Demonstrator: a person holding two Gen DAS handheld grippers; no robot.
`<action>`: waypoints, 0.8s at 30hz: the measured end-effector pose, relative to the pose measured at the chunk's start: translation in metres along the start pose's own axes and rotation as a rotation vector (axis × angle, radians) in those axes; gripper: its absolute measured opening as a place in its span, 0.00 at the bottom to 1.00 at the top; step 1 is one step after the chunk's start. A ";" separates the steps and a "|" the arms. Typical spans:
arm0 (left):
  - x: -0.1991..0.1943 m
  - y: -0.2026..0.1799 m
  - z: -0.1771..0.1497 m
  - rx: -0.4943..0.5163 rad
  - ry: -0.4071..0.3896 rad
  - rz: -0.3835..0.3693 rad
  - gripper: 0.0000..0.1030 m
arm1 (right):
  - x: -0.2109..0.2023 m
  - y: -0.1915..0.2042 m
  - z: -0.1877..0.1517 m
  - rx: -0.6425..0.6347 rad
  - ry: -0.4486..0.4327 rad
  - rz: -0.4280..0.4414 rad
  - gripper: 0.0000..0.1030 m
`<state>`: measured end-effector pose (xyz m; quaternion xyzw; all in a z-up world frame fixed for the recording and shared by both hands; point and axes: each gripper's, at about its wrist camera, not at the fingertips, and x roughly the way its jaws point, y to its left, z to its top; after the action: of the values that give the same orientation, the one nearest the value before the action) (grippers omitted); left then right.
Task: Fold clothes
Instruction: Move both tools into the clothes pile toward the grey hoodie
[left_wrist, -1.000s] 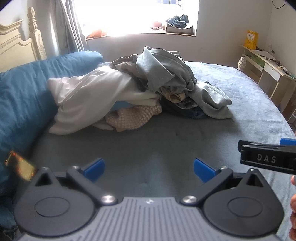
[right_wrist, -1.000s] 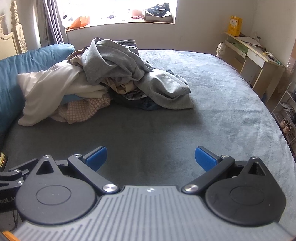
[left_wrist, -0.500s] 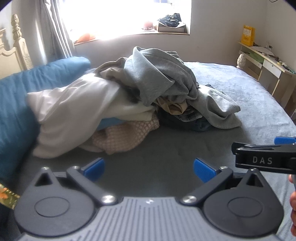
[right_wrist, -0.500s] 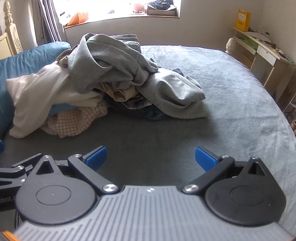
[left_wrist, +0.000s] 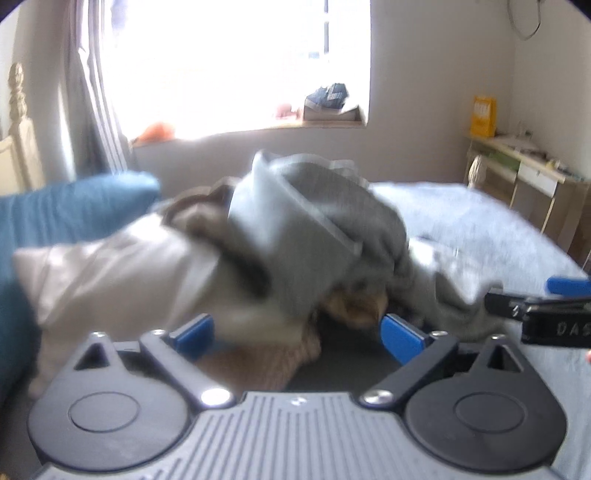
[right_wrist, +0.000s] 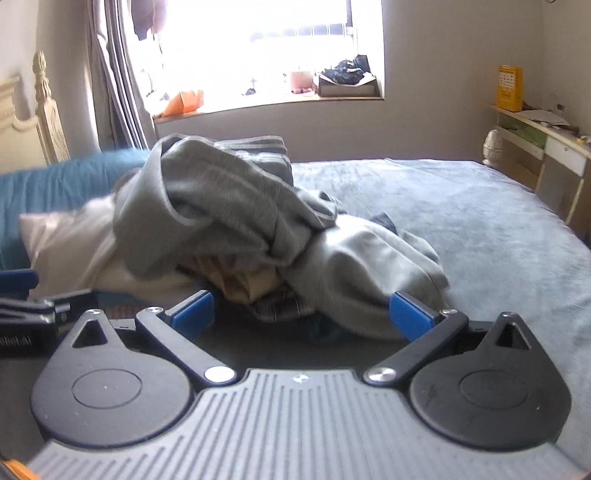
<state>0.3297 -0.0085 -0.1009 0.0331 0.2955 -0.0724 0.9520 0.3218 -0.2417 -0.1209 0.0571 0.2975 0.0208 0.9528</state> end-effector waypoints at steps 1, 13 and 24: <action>0.006 0.002 0.008 -0.004 -0.017 -0.016 0.92 | 0.009 -0.002 0.006 0.005 -0.004 0.015 0.99; 0.103 0.026 0.079 -0.084 0.064 -0.020 0.53 | 0.112 0.027 0.084 -0.108 -0.066 0.188 0.83; 0.138 0.042 0.063 -0.097 0.168 0.008 0.04 | 0.182 0.070 0.102 -0.220 0.093 0.191 0.49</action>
<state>0.4841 0.0101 -0.1268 -0.0059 0.3772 -0.0514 0.9247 0.5293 -0.1689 -0.1322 -0.0203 0.3305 0.1465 0.9321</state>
